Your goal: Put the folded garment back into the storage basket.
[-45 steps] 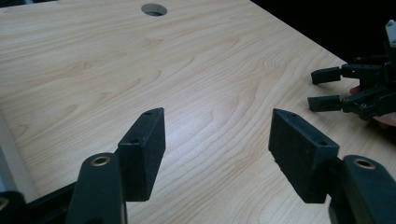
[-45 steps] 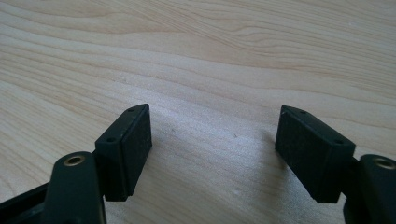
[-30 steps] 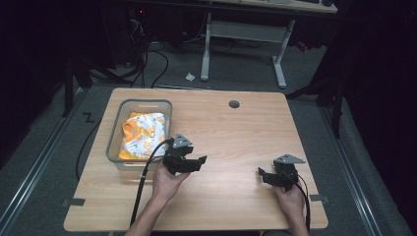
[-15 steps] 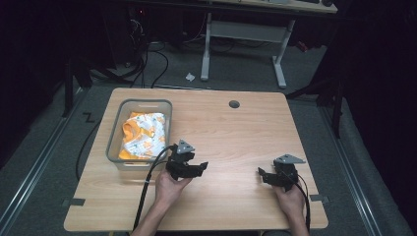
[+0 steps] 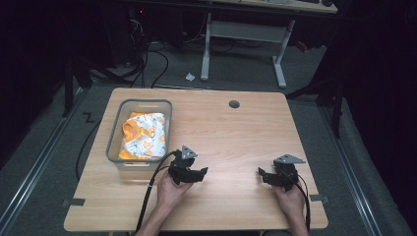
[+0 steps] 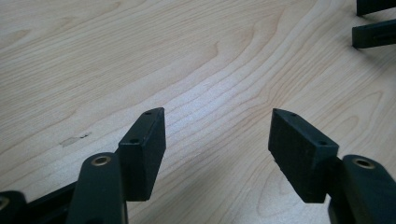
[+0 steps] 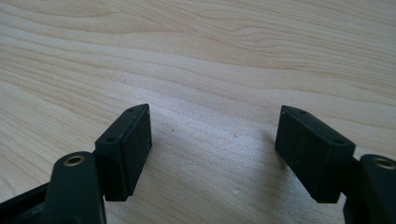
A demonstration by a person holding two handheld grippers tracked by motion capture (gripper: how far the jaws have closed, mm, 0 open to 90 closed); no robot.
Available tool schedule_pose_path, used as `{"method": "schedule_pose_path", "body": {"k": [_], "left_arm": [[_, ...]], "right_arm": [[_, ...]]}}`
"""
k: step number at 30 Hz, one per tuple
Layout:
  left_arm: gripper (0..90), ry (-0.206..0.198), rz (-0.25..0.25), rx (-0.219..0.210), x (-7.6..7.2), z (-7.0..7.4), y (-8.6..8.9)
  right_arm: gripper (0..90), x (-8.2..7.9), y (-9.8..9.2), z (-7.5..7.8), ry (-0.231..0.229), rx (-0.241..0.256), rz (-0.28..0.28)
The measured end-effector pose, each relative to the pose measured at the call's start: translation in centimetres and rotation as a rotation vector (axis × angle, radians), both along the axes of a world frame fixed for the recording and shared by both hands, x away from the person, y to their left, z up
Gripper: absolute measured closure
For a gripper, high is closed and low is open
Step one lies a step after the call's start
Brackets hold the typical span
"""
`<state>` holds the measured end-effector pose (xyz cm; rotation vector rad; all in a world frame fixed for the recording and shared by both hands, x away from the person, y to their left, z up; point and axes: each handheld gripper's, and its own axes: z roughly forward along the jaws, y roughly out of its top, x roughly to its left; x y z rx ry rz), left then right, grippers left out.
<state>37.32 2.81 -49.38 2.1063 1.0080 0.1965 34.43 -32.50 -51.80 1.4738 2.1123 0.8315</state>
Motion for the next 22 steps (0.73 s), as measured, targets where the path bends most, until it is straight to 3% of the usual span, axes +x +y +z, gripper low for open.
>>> {"method": "schedule_pose_path", "body": {"k": [6,10,12,16,17,22], "left_arm": [[37.1,0.007,0.015,0.046,0.1,-1.3,-0.2],[37.0,-0.022,0.012,0.109,-0.2,-2.1,-0.4],[36.4,-0.059,0.012,0.128,-0.4,-2.4,-0.4],[34.8,-0.080,0.022,0.111,-0.7,-2.7,-0.3],[33.8,-0.104,0.030,0.089,-1.0,-3.1,-0.3],[31.7,-0.102,0.033,0.088,-1.1,-3.1,-0.3]], "right_arm": [[27.4,0.0,0.0,0.0,0.000,0.000,0.000],[27.4,0.0,0.0,0.0,0.000,0.000,0.000],[27.4,0.0,0.0,0.0,0.000,-0.001,0.000],[27.4,0.0,0.0,0.0,-0.001,-0.001,0.000],[27.3,0.0,0.0,0.0,0.000,-0.001,-0.001],[27.4,0.0,0.0,0.0,-0.001,-0.001,-0.001]]}}
